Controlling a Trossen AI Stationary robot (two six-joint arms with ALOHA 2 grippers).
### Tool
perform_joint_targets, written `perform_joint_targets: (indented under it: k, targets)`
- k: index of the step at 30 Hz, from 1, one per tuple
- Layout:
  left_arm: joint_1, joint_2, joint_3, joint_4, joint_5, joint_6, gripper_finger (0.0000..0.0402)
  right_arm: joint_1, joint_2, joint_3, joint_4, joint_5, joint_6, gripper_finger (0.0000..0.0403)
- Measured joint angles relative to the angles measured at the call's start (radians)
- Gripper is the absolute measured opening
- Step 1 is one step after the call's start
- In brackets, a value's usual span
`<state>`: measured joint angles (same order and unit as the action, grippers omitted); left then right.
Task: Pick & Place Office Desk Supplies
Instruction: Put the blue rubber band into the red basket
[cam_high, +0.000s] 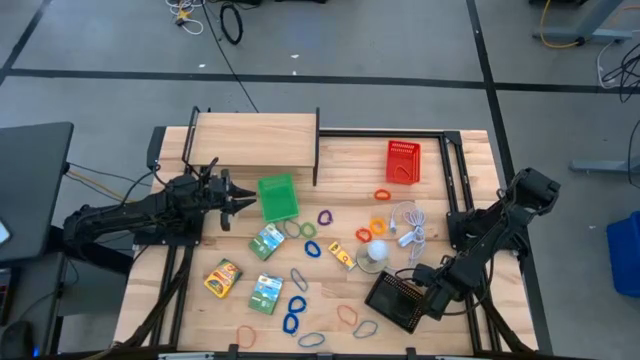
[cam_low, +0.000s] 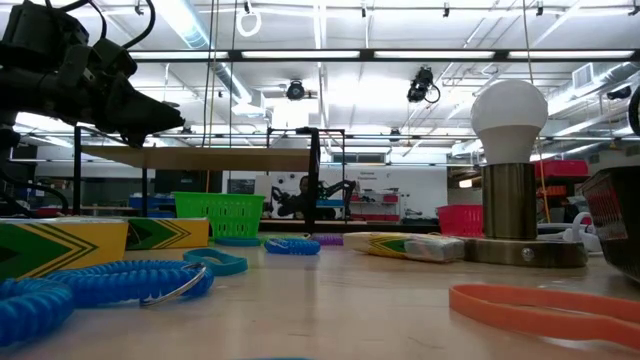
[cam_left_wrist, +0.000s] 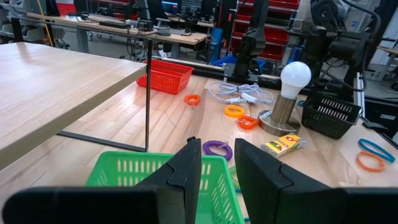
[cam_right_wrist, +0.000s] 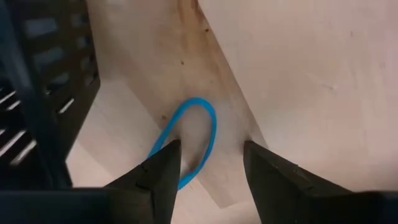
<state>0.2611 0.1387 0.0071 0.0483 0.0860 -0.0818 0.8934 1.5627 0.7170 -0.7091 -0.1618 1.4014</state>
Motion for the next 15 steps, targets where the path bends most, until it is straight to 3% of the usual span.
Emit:
perform_joint_targets:
  k: [4,9,15]
  targets:
    - [0.0,0.0,0.0,-0.001,0.0,0.0,0.0104,0.0,0.004,0.0,-0.017,0.001,0.024,0.0132]
    - [0.0,0.0,0.0,-0.001,0.0,0.0,0.0104,-0.001,0.005,0.0,-0.017,0.0,0.025,0.0017]
    - [0.0,0.0,0.0,-0.002,0.0,0.0,0.0104,-0.005,0.008,0.013,-0.041,0.014,0.065,0.0004]
